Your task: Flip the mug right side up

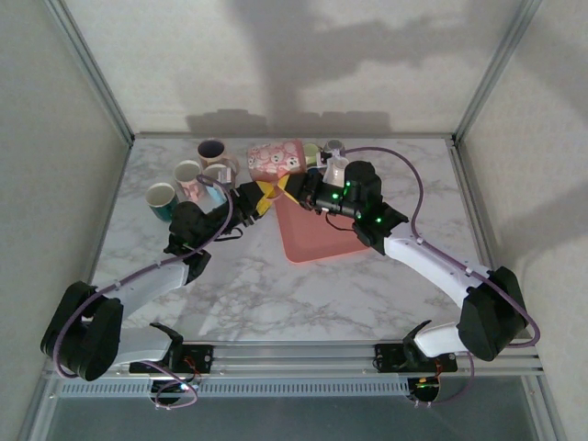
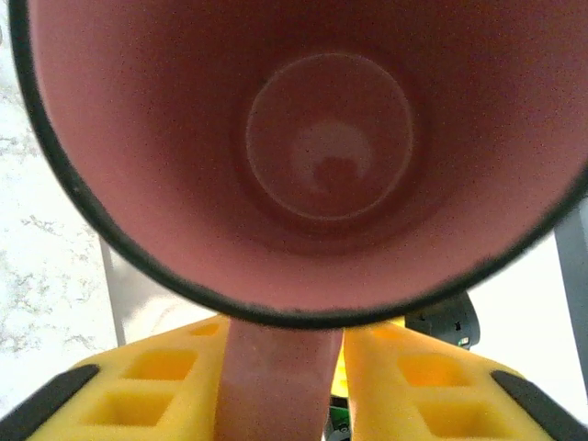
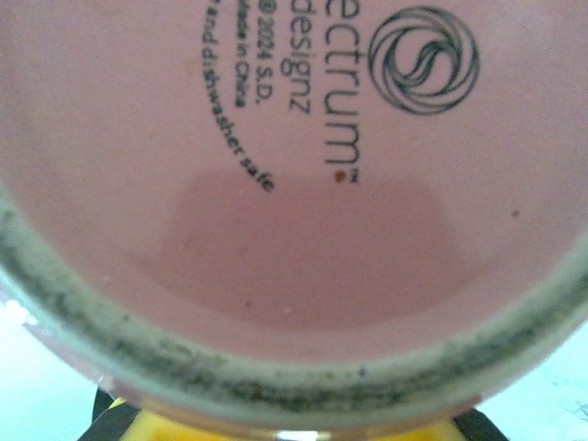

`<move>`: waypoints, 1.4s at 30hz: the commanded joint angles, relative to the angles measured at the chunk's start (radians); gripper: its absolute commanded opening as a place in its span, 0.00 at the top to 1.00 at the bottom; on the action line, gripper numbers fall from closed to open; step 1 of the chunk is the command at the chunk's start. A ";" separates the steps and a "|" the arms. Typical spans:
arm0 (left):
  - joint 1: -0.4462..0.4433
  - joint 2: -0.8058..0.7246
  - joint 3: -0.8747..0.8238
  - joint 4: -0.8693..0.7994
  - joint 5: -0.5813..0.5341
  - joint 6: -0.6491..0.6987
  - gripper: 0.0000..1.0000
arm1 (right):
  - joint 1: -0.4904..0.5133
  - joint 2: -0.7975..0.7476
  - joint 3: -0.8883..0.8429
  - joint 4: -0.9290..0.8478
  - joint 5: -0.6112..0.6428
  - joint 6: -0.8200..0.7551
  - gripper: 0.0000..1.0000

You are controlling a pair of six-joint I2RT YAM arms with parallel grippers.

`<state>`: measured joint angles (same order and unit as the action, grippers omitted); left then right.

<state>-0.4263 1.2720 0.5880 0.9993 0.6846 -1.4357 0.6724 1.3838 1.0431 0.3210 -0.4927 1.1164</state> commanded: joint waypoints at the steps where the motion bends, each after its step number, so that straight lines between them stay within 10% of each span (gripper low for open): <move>1: -0.014 -0.001 0.026 0.111 0.005 0.008 0.85 | 0.013 -0.005 0.040 0.096 -0.023 -0.034 1.00; 10: -0.021 -0.020 0.033 0.118 -0.006 0.079 1.00 | 0.013 -0.009 0.054 0.020 0.013 -0.070 0.98; 15: -0.021 -0.054 0.045 0.108 -0.023 0.156 1.00 | 0.011 -0.024 0.059 -0.068 0.058 -0.132 0.57; 21: -0.021 -0.103 0.065 0.058 -0.045 0.259 1.00 | -0.004 -0.054 0.054 -0.174 0.106 -0.189 0.37; 42: -0.023 -0.148 0.121 -0.203 -0.060 0.534 1.00 | -0.059 -0.166 0.018 -0.404 0.193 -0.337 0.35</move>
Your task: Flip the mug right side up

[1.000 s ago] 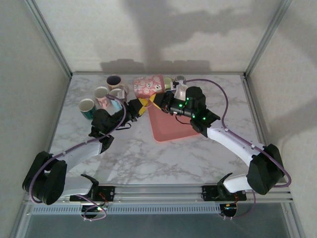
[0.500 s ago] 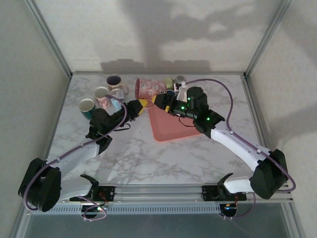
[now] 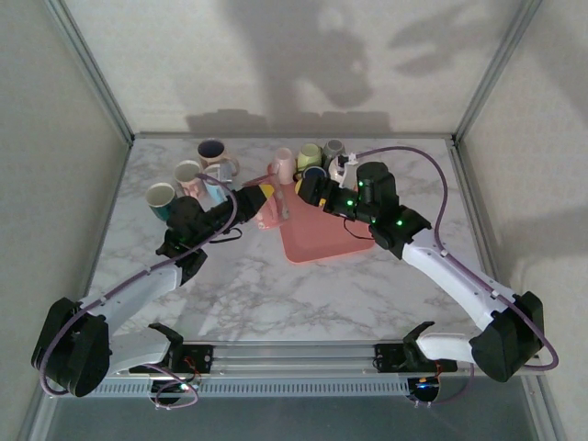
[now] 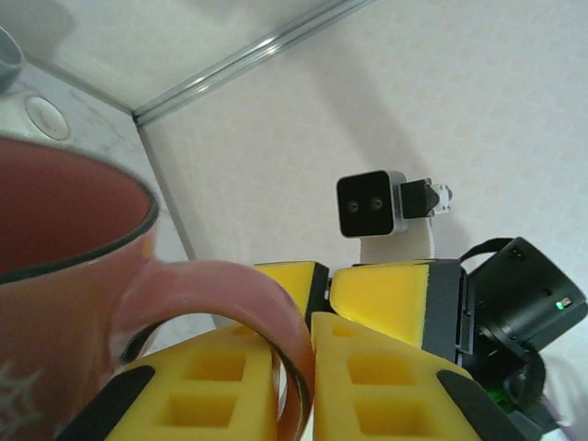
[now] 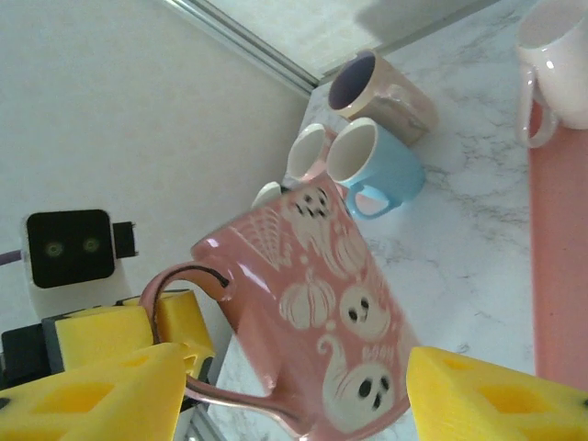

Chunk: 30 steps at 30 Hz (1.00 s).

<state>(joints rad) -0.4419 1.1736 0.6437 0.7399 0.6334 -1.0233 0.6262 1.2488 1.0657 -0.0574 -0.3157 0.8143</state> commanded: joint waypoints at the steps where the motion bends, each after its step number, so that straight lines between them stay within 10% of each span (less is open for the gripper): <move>1: -0.008 -0.055 0.070 0.027 -0.011 0.165 1.00 | -0.015 -0.032 -0.006 -0.031 0.016 -0.039 0.34; 30: -0.029 -0.101 -0.188 0.135 -0.110 0.944 1.00 | -0.093 -0.012 -0.001 -0.189 0.010 -0.225 0.35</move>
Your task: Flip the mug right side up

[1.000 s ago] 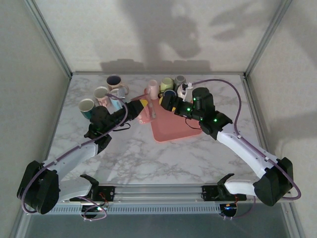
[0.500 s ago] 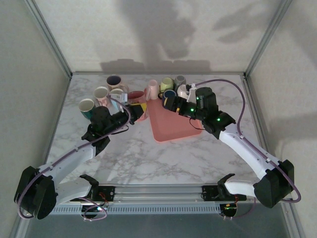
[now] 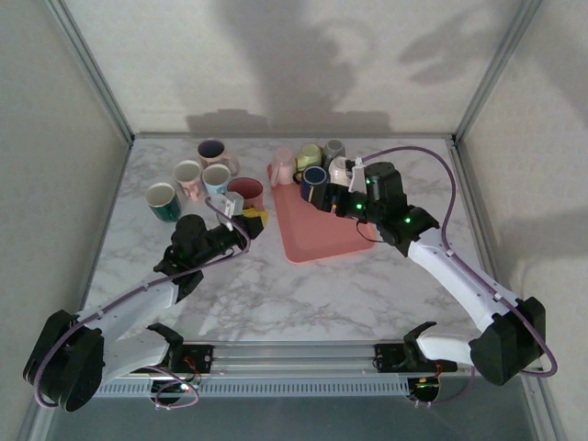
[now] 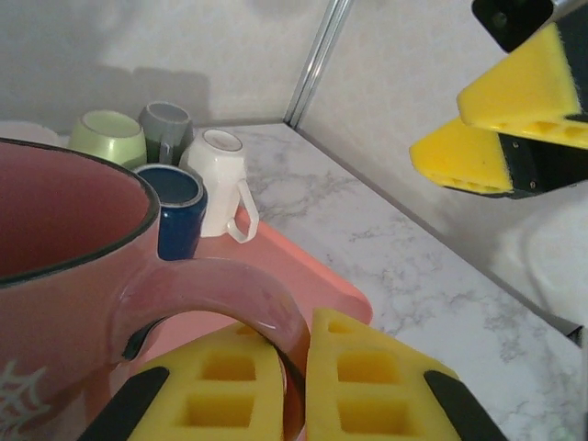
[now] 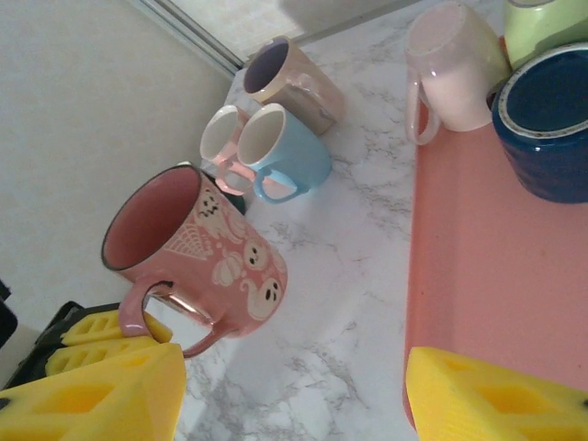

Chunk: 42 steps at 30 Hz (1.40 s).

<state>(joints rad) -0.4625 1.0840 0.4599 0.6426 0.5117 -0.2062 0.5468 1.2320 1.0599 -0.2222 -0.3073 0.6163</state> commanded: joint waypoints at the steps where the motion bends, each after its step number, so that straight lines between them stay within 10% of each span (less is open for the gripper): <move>1: -0.008 -0.003 -0.014 0.249 0.014 0.141 1.00 | -0.017 0.008 0.003 -0.023 -0.001 -0.026 0.35; 42: 0.179 0.802 0.262 0.770 0.204 0.053 1.00 | -0.136 0.120 0.018 0.027 -0.099 -0.030 0.35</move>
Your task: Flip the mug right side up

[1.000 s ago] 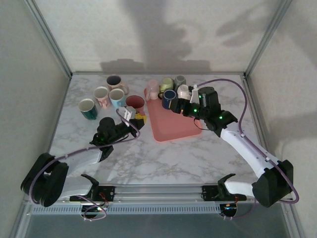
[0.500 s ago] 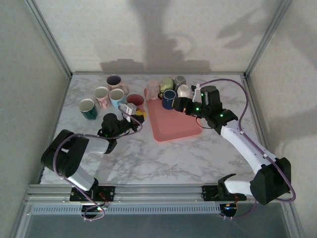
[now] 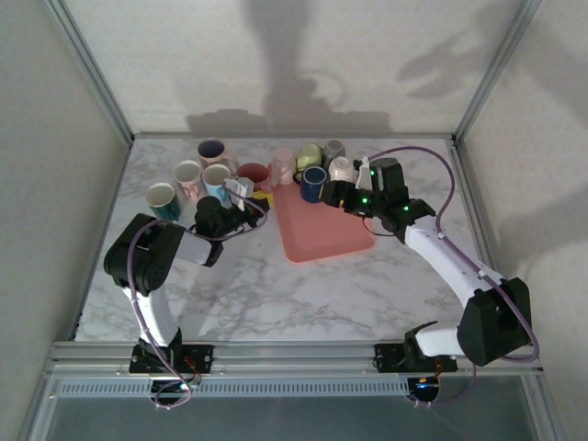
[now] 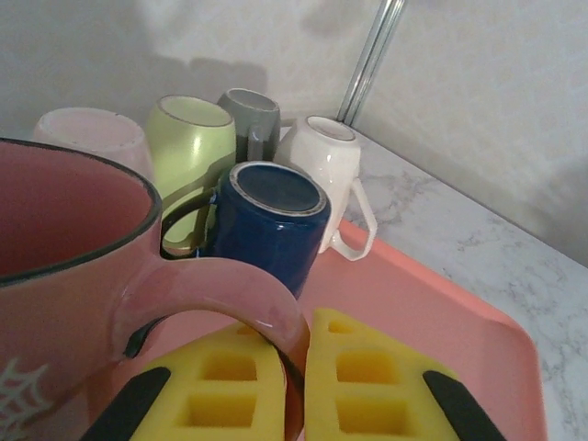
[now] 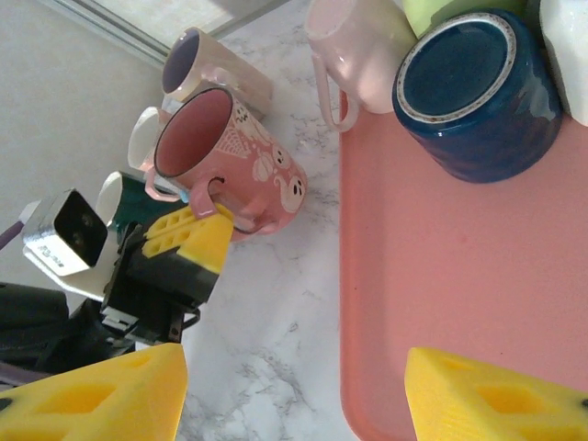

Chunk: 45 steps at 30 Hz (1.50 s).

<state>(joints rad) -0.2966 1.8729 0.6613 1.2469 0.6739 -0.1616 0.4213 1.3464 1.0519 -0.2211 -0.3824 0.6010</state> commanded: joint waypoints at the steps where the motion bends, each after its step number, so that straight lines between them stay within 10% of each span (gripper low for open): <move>1: 0.015 0.029 0.071 0.164 0.047 0.010 1.00 | -0.014 0.006 0.026 0.026 -0.026 -0.015 0.35; 13: 0.021 0.107 0.106 0.153 0.050 0.012 1.00 | -0.034 -0.007 0.017 0.023 -0.036 -0.010 0.35; 30: 0.022 0.064 0.022 0.159 0.036 -0.032 0.66 | -0.045 -0.033 -0.004 0.028 -0.033 -0.004 0.34; 45: 0.019 -0.092 -0.064 -0.010 -0.011 -0.078 0.61 | -0.052 -0.072 0.026 -0.155 0.067 -0.116 0.34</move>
<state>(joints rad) -0.2840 1.8465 0.6132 1.2846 0.6800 -0.2016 0.3756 1.3121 1.0523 -0.2871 -0.3645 0.5587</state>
